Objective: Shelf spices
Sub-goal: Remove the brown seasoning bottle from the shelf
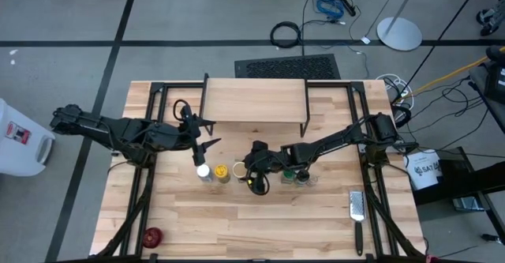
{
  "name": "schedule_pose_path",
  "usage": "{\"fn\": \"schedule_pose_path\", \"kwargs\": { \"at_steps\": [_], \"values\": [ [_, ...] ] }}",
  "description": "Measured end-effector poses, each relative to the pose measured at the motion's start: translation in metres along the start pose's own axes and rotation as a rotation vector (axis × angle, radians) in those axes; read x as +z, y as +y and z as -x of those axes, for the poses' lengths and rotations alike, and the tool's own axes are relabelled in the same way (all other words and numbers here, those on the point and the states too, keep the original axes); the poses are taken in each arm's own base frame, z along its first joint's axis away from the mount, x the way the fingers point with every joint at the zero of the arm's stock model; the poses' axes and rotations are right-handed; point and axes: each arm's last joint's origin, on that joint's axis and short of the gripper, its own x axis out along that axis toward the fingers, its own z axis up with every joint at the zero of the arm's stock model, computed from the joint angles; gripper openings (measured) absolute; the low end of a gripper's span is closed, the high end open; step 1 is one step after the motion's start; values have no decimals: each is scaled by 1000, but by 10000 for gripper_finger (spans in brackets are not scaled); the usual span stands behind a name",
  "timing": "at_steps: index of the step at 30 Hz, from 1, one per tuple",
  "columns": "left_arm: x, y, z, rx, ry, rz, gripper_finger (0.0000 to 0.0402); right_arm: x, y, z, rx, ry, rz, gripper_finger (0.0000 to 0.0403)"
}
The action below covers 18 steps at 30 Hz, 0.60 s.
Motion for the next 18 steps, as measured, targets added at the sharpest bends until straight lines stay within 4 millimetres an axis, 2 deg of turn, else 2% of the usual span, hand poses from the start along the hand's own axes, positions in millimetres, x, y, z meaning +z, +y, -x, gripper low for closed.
{"fn": "schedule_pose_path", "kwargs": {
  "at_steps": [8, 18],
  "values": [
    [0, 0, 0, 0, 0, 0, 272, 0, 0, -5, -4, -34, -75, 271],
    [0, 0, 0, 0, 0, -1, 272, -3, 6, -13, 9, -63, -98, 271]
  ]
}}
